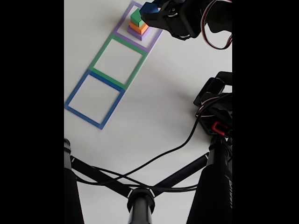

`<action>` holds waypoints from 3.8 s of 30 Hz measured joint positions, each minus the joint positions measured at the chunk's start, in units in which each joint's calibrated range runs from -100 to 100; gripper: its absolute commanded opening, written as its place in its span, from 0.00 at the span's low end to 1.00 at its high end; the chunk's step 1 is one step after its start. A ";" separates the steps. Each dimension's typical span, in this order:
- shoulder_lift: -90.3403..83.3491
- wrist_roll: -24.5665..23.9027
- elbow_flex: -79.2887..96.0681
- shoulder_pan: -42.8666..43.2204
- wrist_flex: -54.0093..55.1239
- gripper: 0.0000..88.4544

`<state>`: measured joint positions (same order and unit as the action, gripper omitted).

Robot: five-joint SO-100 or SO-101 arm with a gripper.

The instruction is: Tower of hanoi

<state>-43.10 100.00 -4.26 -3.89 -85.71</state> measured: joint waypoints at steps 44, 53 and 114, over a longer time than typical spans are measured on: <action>40.10 0.00 88.42 4.34 134.83 0.09; 55.72 0.00 83.72 2.87 147.03 0.10; -3.71 0.00 7.22 -21.12 -7.78 0.05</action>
<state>-46.81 100.00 2.96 -25.01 -93.50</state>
